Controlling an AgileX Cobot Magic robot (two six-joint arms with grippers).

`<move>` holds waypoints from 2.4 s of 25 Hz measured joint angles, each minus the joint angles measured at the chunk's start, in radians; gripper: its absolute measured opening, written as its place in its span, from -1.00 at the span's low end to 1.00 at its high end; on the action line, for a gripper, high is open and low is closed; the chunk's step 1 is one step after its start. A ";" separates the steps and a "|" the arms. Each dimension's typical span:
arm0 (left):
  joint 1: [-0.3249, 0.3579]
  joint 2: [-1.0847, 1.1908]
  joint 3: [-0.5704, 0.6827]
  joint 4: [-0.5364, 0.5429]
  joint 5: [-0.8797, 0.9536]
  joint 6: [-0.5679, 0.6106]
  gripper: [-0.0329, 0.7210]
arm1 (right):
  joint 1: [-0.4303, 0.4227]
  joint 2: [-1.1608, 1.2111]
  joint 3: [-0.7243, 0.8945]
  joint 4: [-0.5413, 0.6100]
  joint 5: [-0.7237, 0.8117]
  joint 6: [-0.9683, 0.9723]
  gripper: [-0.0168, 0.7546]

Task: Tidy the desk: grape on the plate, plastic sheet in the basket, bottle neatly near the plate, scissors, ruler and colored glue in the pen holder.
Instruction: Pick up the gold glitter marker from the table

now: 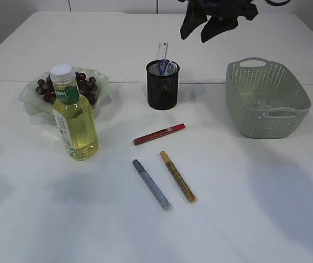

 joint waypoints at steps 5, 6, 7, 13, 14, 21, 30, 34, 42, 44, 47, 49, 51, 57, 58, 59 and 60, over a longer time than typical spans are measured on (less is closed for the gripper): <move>0.000 0.000 0.000 0.000 0.000 0.000 0.21 | 0.089 -0.054 0.140 -0.118 0.000 0.014 0.08; 0.000 0.000 0.000 0.000 0.000 0.000 0.21 | 0.115 -0.061 0.184 -0.149 0.000 0.014 0.08; 0.000 0.000 0.000 0.000 0.000 0.000 0.21 | 0.141 -0.069 0.220 -0.170 0.000 0.014 0.08; 0.000 0.000 0.000 0.000 0.000 0.000 0.19 | 0.243 -0.069 0.422 -0.206 0.000 0.022 0.07; 0.000 0.000 0.000 0.000 0.000 0.000 0.19 | 0.248 -0.062 0.434 -0.206 0.000 0.026 0.07; 0.000 0.000 0.000 0.000 0.000 0.000 0.19 | 0.248 0.003 0.447 -0.224 -0.010 0.056 0.02; 0.000 0.000 0.000 -0.002 -0.010 0.000 0.18 | 0.276 0.101 0.447 -0.234 -0.020 0.082 -0.03; 0.000 0.000 0.000 -0.002 -0.012 0.000 0.18 | 0.276 0.130 0.447 -0.248 -0.024 0.108 -0.04; 0.000 0.000 0.000 -0.002 -0.022 0.001 0.16 | 0.276 0.135 0.447 -0.261 -0.040 0.132 -0.04; 0.000 0.000 0.000 -0.002 -0.025 0.001 0.15 | 0.276 0.140 0.447 -0.261 -0.042 0.132 -0.04; 0.000 0.000 0.000 -0.004 -0.027 0.001 0.14 | 0.276 0.144 0.447 -0.261 -0.052 0.134 -0.04; 0.000 0.000 0.000 -0.004 -0.027 0.001 0.14 | 0.276 0.145 0.447 -0.261 -0.064 0.134 -0.04; 0.000 0.000 0.000 -0.004 -0.027 0.001 0.14 | 0.276 0.148 0.447 -0.261 -0.081 0.134 -0.04; 0.000 0.000 0.000 -0.004 -0.027 0.001 0.11 | 0.276 0.148 0.447 -0.263 -0.112 0.135 -0.04; 0.000 0.000 0.000 -0.004 -0.027 0.001 0.11 | 0.276 0.148 0.447 -0.265 -0.113 0.135 -0.04; 0.000 0.000 0.000 -0.004 -0.029 0.001 0.10 | 0.276 0.150 0.447 -0.267 -0.113 0.135 -0.04; 0.000 0.000 0.000 -0.005 -0.029 0.001 0.10 | 0.276 0.152 0.447 -0.270 -0.113 0.135 -0.04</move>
